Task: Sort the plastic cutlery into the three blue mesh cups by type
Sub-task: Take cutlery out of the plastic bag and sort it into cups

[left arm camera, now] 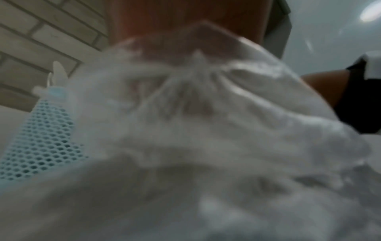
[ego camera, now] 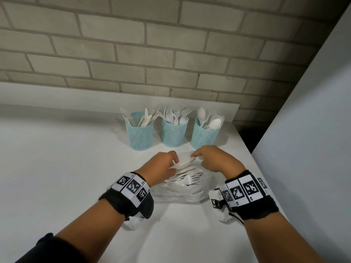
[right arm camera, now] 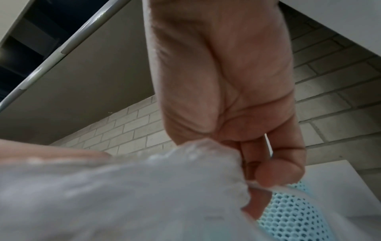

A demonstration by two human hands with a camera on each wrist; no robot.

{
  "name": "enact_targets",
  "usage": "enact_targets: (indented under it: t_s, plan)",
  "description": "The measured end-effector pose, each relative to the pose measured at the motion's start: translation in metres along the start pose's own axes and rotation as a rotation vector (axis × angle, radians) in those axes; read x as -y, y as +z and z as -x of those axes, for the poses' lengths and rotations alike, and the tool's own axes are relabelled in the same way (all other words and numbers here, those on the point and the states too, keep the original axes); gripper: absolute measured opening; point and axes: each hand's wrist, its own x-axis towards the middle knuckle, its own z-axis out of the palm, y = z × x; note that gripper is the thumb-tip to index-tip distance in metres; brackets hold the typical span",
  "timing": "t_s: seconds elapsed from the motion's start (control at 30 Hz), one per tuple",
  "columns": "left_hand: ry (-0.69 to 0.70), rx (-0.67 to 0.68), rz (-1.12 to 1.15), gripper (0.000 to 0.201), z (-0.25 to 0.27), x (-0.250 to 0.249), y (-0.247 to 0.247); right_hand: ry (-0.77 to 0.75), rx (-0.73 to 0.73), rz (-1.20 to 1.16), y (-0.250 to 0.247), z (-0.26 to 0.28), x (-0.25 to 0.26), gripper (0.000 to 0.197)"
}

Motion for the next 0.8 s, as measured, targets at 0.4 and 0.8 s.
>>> enact_targets:
  t_s: [0.4,0.8]
  plan:
    - [0.053,0.289,-0.082,0.032,0.01,0.004,-0.012,0.003,-0.037,-0.094,0.003,0.004,-0.004,0.05]
    - [0.108,0.094,-0.269,0.044,0.013,-0.01,0.016,0.015,-0.039,-0.119,0.004,0.01,-0.005,0.049]
